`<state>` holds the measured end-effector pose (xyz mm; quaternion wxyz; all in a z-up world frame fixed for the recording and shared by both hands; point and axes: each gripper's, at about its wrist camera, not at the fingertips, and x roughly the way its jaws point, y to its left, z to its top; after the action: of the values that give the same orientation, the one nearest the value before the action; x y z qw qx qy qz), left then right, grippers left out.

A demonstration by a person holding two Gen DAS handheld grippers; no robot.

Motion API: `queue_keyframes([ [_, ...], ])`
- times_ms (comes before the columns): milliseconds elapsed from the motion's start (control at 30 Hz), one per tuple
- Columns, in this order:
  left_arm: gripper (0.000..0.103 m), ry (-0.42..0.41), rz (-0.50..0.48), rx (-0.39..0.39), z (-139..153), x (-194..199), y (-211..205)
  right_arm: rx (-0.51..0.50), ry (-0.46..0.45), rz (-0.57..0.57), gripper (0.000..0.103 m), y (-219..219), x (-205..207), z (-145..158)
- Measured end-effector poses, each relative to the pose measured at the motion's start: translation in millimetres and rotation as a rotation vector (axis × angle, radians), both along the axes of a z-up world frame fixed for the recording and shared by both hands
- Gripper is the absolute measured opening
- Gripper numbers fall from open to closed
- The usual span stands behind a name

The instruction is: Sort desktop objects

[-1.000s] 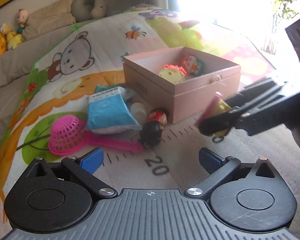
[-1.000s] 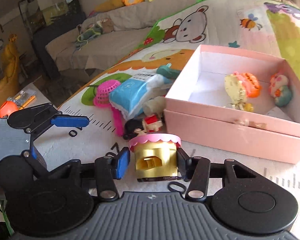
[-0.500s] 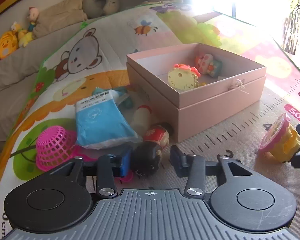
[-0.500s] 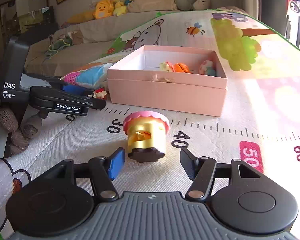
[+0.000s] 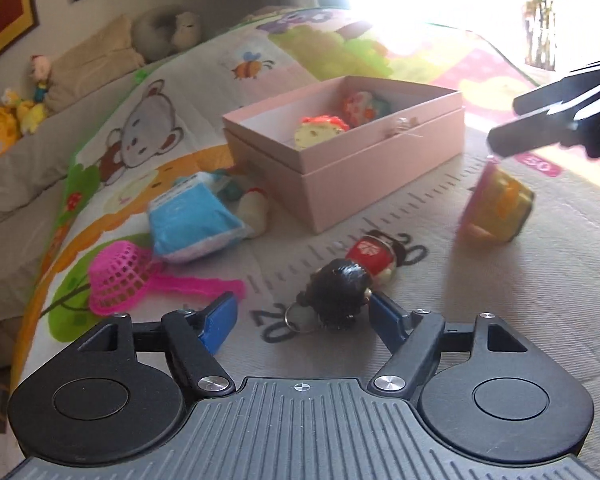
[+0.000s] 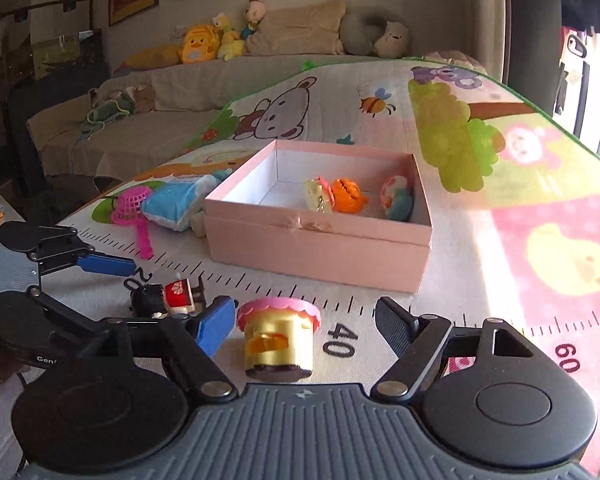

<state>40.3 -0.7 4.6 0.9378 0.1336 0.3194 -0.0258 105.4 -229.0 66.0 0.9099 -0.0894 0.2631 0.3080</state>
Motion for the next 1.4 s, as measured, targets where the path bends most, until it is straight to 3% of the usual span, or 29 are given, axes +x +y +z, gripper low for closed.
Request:
queue_keyframes([
  [100, 0.08, -0.004, 0.081, -0.01, 3.5, 8.4, 14.1, 0.076, 0.0, -0.083, 0.085, -5.5, 32.2, 17.2],
  [233, 0.09, -0.012, 0.041, -0.099, 9.5, 1.4, 20.8, 0.122, 0.123, -0.21, 0.085, -8.0, 92.8, 13.7],
  [300, 0.096, -0.003, -0.007, -0.146, 10.7, -2.9, 18.7, 0.117, 0.177, -0.263, 0.072, -7.5, 115.4, 5.3],
  [333, 0.096, 0.002, -0.029, -0.161, 10.7, -4.3, 16.8, 0.087, 0.19, -0.282, 0.06, -4.5, 124.9, -1.6],
  [400, 0.096, 0.012, -0.069, -0.176, 9.3, -6.1, 10.3, 0.073, 0.181, -0.286, 0.058, -1.6, 129.9, -8.2],
  [567, 0.097, 0.014, -0.086, -0.175, 5.8, -0.8, 4.7, 0.033, 0.179, -0.239, 0.058, -1.9, 113.2, -4.6],
  [800, 0.097, 0.037, -0.048, -0.143, 4.0, 20.7, -1.5, -0.07, 0.062, -0.162, 0.058, -10.2, 62.9, 21.9],
  [900, 0.096, 0.051, -0.01, -0.166, 4.3, 34.0, -3.4, -0.074, 0.051, -0.102, 0.066, -11.7, 45.1, 39.8],
  [967, 0.088, 0.062, 0.023, -0.18, 4.3, 41.1, -3.7, -0.065, 0.09, -0.054, 0.078, -8.1, 40.3, 45.5],
  [1033, 0.073, 0.064, 0.025, -0.192, 4.8, 42.7, -3.8, -0.071, 0.162, 0.01, 0.079, 2.5, 37.9, 43.3],
  [1200, 0.071, 0.045, -0.051, -0.15, 4.3, 25.6, -5.6, -0.18, 0.186, 0.046, 0.079, 37.8, 37.2, 15.4],
  [1300, 0.071, 0.046, -0.109, -0.146, 3.4, 10.6, -1.5, -0.138, 0.173, 0.042, 0.077, 41.3, 41.5, 12.1],
  [1400, 0.077, 0.05, -0.108, -0.158, 0.6, 1.7, 4.2, -0.046, 0.139, 0.027, 0.067, 35.6, 44.9, 21.6],
])
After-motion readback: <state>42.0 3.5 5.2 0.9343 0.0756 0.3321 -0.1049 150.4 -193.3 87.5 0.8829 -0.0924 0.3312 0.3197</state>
